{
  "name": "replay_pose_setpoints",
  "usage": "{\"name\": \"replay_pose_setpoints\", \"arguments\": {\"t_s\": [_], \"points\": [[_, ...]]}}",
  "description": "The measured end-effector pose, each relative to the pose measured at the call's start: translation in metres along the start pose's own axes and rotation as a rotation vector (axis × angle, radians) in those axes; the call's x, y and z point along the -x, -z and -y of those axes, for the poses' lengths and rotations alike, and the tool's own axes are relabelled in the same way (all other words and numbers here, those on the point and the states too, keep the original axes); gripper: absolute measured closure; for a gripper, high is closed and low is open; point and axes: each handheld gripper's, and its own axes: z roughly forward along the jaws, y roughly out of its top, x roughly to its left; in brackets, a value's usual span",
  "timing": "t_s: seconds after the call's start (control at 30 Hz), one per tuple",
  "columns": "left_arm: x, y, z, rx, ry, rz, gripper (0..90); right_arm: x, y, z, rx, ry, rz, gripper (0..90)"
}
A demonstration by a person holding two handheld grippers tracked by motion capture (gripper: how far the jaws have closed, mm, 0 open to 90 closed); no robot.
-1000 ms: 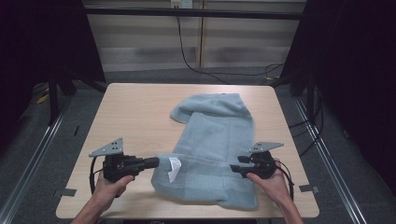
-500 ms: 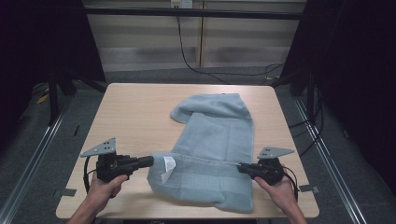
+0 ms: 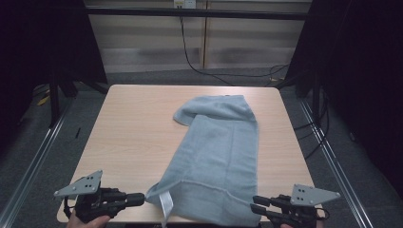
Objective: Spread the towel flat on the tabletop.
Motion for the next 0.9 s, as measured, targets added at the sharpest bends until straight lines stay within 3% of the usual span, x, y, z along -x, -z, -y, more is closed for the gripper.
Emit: {"name": "replay_pose_setpoints", "arguments": {"t_s": [0.03, 0.1, 0.17, 0.2, 0.27, 0.3, 0.33, 0.37, 0.4, 0.47, 0.5, 0.53, 0.57, 0.67, 0.77, 0.8, 0.87, 0.9], "points": [[-0.001, 0.001, 0.0, -0.004, -0.001, 0.006, 77.4, 0.006, 0.001, 0.0, 0.009, -0.014, 0.015, 65.4], [-0.006, 0.001, -0.002, -0.014, -0.006, -0.023, 77.7, 0.009, 0.001, -0.001, 0.016, -0.021, 0.02, 64.9], [-0.018, -0.003, -0.005, -0.011, 0.024, -0.042, 75.9, 0.026, -0.012, -0.003, 0.009, -0.034, 0.05, 62.5], [-0.027, -0.007, -0.007, -0.014, 0.028, -0.042, 75.9, 0.026, -0.012, -0.003, 0.009, -0.034, 0.05, 62.5], [-0.047, -0.016, -0.009, -0.019, 0.061, -0.077, 73.9, 0.043, -0.03, -0.006, -0.012, -0.054, 0.062, 63.2], [-0.059, -0.023, -0.009, -0.024, 0.087, -0.085, 73.6, 0.055, -0.049, -0.009, -0.056, -0.056, 0.052, 64.5], [-0.071, -0.029, -0.009, -0.048, 0.095, -0.138, 73.6, 0.055, -0.049, -0.009, -0.056, -0.056, 0.052, 64.5], [-0.084, -0.036, -0.009, -0.073, 0.112, -0.183, 73.6, 0.062, -0.061, -0.011, -0.082, -0.058, 0.05, 64.8], [-0.098, -0.043, -0.007, -0.087, 0.152, -0.185, 73.8, 0.069, -0.074, -0.012, -0.113, -0.054, 0.059, 64.8], [-0.119, -0.058, -0.004, -0.138, 0.182, -0.273, 73.6, 0.084, -0.099, -0.015, -0.167, -0.045, 0.084, 62.3], [-0.129, -0.069, -0.001, -0.161, 0.205, -0.277, 73.1, 0.091, -0.11, -0.015, -0.185, -0.055, 0.087, 60.5], [-0.133, -0.075, 0.001, -0.174, 0.198, -0.298, 69.7, 0.104, -0.129, -0.018, -0.212, -0.065, 0.095, 57.7], [-0.136, -0.085, 0.005, -0.208, 0.202, -0.319, 69.7, 0.104, -0.129, -0.018, -0.212, -0.065, 0.095, 57.7], [-0.139, -0.109, 0.015, -0.3, 0.21, -0.313, 63.8, 0.113, -0.155, -0.019, -0.254, -0.066, 0.123, 51.8], [-0.127, -0.119, 0.017, -0.331, 0.188, -0.275, 60.9, 0.111, -0.173, -0.015, -0.306, -0.055, 0.14, 48.2], [-0.121, -0.12, 0.017, -0.345, 0.169, -0.271, 61.0, 0.108, -0.176, -0.013, -0.296, -0.042, 0.142, 47.4], [-0.114, -0.121, 0.018, -0.339, 0.137, -0.262, 75.3, 0.1, -0.176, -0.012, -0.312, -0.011, 0.168, 48.1], [-0.111, -0.121, 0.018, -0.339, 0.141, -0.242, 80.7, 0.097, -0.176, -0.011, -0.321, 0.017, 0.181, 48.1]]}}
